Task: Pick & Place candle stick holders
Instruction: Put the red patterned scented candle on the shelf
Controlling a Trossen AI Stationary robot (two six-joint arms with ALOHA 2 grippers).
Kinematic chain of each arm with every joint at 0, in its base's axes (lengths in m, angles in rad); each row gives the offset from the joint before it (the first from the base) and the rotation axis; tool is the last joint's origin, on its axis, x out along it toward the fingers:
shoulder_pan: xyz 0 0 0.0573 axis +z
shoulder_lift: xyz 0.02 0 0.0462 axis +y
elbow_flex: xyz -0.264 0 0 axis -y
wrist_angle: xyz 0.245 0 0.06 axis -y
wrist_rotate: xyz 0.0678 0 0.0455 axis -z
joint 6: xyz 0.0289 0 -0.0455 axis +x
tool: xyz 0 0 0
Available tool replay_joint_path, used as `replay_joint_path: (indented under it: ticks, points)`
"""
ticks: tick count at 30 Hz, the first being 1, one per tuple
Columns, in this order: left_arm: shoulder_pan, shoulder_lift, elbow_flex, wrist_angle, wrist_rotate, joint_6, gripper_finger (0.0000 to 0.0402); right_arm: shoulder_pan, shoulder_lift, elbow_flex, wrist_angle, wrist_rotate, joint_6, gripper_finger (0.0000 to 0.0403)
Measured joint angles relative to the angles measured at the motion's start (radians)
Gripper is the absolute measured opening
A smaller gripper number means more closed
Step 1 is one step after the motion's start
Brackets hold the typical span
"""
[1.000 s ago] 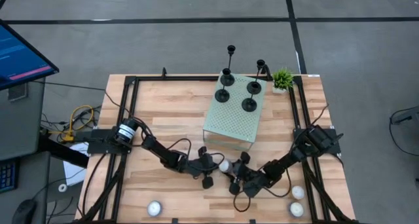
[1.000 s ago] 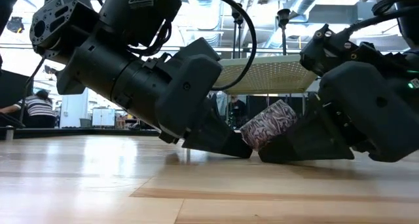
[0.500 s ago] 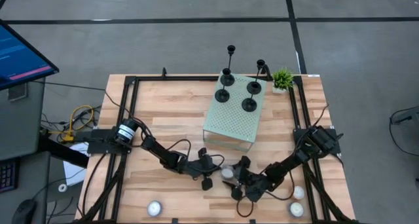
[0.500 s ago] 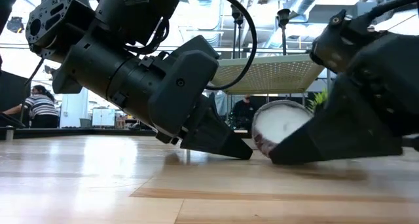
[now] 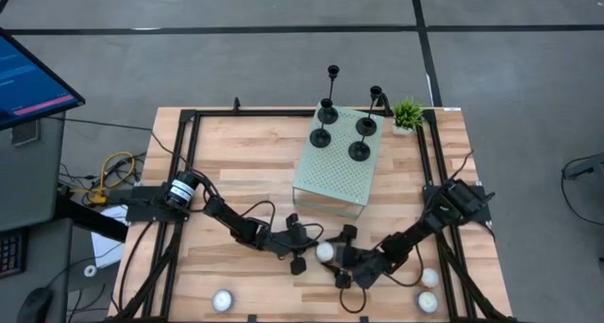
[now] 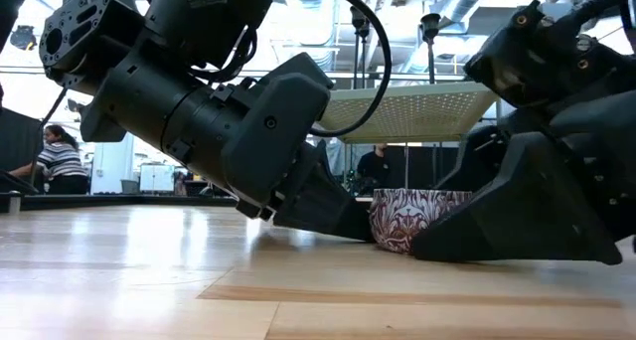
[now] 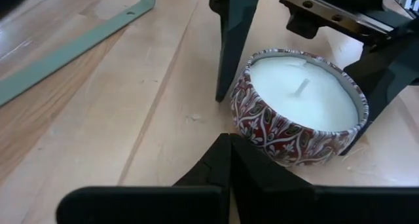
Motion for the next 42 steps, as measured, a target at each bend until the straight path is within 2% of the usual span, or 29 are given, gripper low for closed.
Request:
replay_joint_path:
  ticks: [12,20,27,35,42]
  points:
    - [0.000,0.000,0.000,0.003,0.001,0.000,0.0003,-0.076,0.004,-0.001,0.068,-0.113,-0.025,0.0325]
    - [0.000,0.000,0.000,0.006,0.003,0.000,0.0003,-0.066,0.004,-0.001,0.068,-0.103,0.004,0.0278]
    - [0.000,-0.009,0.000,-0.004,0.005,0.000,0.0003,-0.031,0.004,-0.001,0.060,-0.062,0.057,0.0282]
    - [-0.010,-0.168,0.000,-0.176,0.000,0.001,0.0003,0.020,-0.072,-0.008,-0.016,-0.042,0.095,0.0282]
    - [-0.024,-0.367,0.000,-0.323,-0.044,0.024,0.0003,0.042,-0.282,-0.004,-0.161,-0.031,0.095,0.0281]
